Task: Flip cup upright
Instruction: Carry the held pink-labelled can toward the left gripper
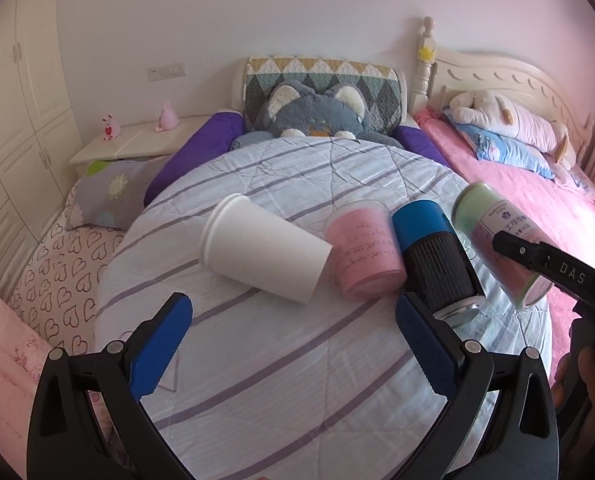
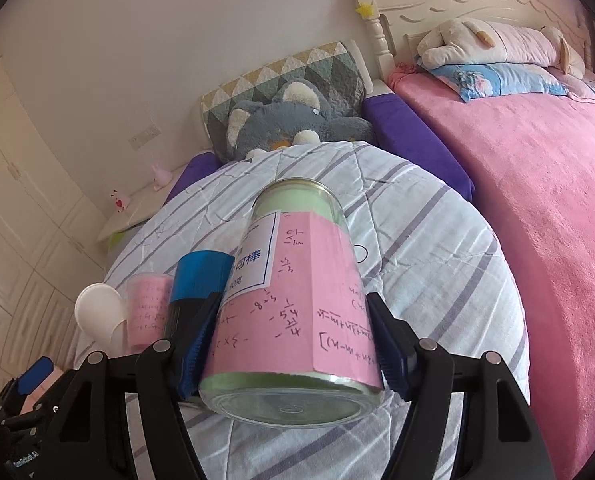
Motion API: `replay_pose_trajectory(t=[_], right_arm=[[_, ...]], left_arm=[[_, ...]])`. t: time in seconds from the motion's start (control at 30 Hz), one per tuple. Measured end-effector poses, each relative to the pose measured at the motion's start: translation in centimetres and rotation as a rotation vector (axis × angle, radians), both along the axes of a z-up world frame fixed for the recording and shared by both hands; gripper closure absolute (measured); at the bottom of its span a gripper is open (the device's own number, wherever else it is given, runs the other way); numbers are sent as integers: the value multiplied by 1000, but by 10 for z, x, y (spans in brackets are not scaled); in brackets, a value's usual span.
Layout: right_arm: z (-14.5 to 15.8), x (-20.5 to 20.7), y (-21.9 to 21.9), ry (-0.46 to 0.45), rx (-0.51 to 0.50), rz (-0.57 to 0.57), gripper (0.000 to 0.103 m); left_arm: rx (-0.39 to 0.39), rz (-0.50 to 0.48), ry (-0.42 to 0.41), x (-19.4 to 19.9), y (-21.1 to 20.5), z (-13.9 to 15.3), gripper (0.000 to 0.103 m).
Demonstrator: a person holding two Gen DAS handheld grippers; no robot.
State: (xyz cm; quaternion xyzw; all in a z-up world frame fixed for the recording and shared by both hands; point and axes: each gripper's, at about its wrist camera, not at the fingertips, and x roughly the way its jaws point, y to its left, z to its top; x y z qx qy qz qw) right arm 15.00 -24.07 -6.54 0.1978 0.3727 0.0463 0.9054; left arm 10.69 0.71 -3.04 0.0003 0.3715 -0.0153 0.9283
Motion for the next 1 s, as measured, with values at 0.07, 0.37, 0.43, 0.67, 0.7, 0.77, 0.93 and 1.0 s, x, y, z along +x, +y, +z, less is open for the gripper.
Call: replay_pose_trajectory(t=[0.07,0.37,0.43,0.67,0.7,0.77,0.93,1.0], right_arm=[[-2,-6,-2,-1,15,-6,32],[31,-56,17,-127,53,33,32],[42,-69,33,-154,50,77,32],[35,-100,100,-148,43,225,32],[30,-102,107,-135,41,236,32],[17,-106,120,-112,41,255,32],[-11,-106,149,-72,20,269,32],[-19,-103,156,-48,24,280,32]], left_arm=[[0,7,-8,-8,7,3,0],[-21,47,-37,-37,40,18,0],[-25,62,-38,-43,50,20,0],[-36,131,-36,-64,84,21,0],[-40,132,-34,-66,87,21,0],[-39,134,-28,-70,90,19,0],[-20,125,-10,-70,86,12,0],[-20,116,6,-67,82,10,0]])
